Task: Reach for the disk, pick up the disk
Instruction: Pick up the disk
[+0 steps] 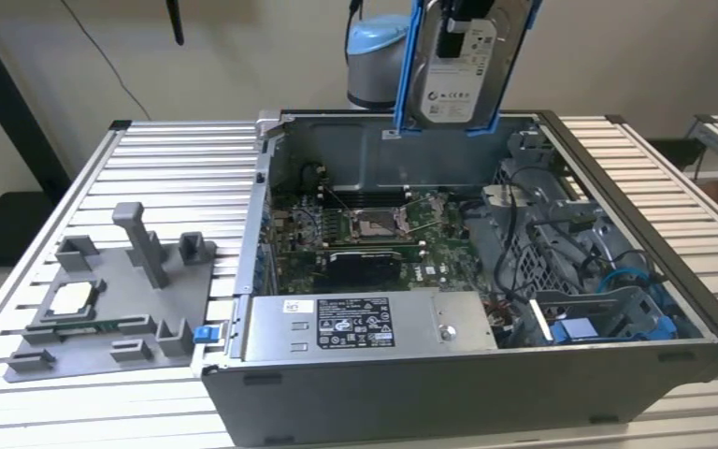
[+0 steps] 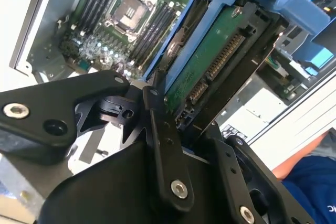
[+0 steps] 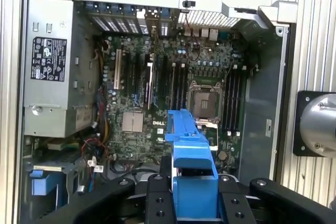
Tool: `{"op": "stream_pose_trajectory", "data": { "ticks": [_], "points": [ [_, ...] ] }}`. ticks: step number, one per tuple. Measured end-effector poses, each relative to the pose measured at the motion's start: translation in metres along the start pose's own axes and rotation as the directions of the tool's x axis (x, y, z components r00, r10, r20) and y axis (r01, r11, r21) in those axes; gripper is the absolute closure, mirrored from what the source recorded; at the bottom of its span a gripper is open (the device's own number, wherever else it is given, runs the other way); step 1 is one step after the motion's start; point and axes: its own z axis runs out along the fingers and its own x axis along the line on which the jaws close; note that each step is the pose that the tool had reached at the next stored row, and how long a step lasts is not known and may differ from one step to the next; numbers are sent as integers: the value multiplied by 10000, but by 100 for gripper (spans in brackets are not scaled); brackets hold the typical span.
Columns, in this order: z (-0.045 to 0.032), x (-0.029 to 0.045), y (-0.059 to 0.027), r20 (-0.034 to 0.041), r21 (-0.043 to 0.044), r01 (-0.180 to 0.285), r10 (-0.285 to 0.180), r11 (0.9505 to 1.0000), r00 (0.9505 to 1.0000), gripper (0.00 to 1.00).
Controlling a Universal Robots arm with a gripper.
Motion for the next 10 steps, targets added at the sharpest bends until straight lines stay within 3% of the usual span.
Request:
{"op": "stream_pose_trajectory", "data": {
  "ticks": [10],
  "points": [
    [-95,3,-133,4,-27,-1,1,10000,10000,100]
  ]
}}
